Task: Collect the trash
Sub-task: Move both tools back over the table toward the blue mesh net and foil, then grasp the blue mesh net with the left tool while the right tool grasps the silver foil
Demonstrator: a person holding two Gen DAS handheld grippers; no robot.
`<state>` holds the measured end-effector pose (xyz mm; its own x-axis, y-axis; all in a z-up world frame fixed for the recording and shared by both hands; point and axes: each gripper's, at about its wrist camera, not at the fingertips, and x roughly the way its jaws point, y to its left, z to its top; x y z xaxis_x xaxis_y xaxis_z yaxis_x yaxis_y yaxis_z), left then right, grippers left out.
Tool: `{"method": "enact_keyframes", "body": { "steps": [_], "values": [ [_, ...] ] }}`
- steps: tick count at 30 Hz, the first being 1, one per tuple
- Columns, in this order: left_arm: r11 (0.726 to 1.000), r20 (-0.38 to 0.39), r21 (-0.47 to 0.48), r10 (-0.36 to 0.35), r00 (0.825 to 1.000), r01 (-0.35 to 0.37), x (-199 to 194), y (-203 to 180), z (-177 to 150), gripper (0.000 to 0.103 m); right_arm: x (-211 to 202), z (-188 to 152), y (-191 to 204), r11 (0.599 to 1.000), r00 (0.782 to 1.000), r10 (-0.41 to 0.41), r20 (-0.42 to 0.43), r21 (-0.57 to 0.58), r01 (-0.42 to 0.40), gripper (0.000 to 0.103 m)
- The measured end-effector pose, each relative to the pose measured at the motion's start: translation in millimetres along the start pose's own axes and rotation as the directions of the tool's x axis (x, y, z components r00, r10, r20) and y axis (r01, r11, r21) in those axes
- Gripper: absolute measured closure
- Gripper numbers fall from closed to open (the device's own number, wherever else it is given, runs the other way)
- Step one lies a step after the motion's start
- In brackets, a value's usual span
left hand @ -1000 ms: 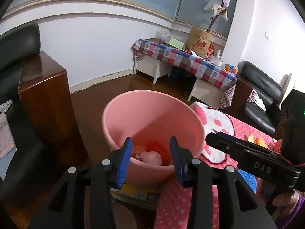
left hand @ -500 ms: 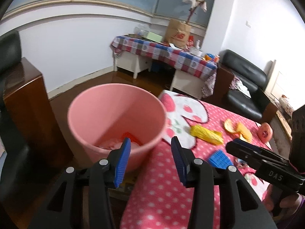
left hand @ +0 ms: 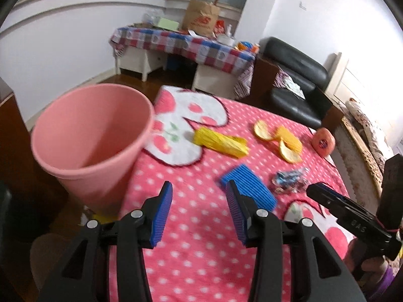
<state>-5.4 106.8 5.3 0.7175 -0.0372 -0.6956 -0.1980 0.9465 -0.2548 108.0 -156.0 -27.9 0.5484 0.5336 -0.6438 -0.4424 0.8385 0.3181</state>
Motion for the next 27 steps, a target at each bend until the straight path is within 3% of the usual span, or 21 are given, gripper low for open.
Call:
{"method": "enact_keyframes", "body": {
  "steps": [10, 17, 21, 24, 26, 27],
  "values": [
    [0.996, -0.137, 0.009, -0.091, 0.986, 0.093, 48.1, -37.2, -9.0, 0.059, 2.1, -16.3, -23.7, 0.997, 1.0, -0.025, -0.014, 0.073, 0.026, 0.063],
    [0.997, -0.217, -0.016, -0.075, 0.973, 0.074, 80.8, -53.7, -15.5, 0.06, 4.2, -17.5, -33.6, 0.993, 1.0, -0.002, -0.01, 0.122, 0.003, 0.063],
    [0.999, -0.211, -0.016, -0.05, 0.976, 0.047, 88.7, -62.9, -15.4, 0.061, 3.4, -17.9, -33.9, 0.993, 1.0, 0.011, -0.004, 0.121, -0.01, 0.063],
    [1.0, -0.203, 0.026, -0.012, 0.979, 0.017, 92.9, -72.4, -16.6, 0.074, 3.6, -17.8, -34.2, 0.993, 1.0, 0.02, -0.006, 0.12, -0.019, 0.063],
    [0.998, -0.194, 0.048, -0.019, 0.981, 0.029, 93.6, -77.4, -17.1, 0.096, 3.4, -18.4, -34.1, 0.993, 1.0, 0.024, -0.006, 0.12, -0.023, 0.063],
    [0.998, -0.191, 0.051, -0.025, 0.981, 0.036, 92.7, -77.4, -17.3, 0.097, 3.5, -18.5, -33.1, 0.992, 1.0, 0.025, -0.006, 0.12, -0.024, 0.063]
  ]
}}
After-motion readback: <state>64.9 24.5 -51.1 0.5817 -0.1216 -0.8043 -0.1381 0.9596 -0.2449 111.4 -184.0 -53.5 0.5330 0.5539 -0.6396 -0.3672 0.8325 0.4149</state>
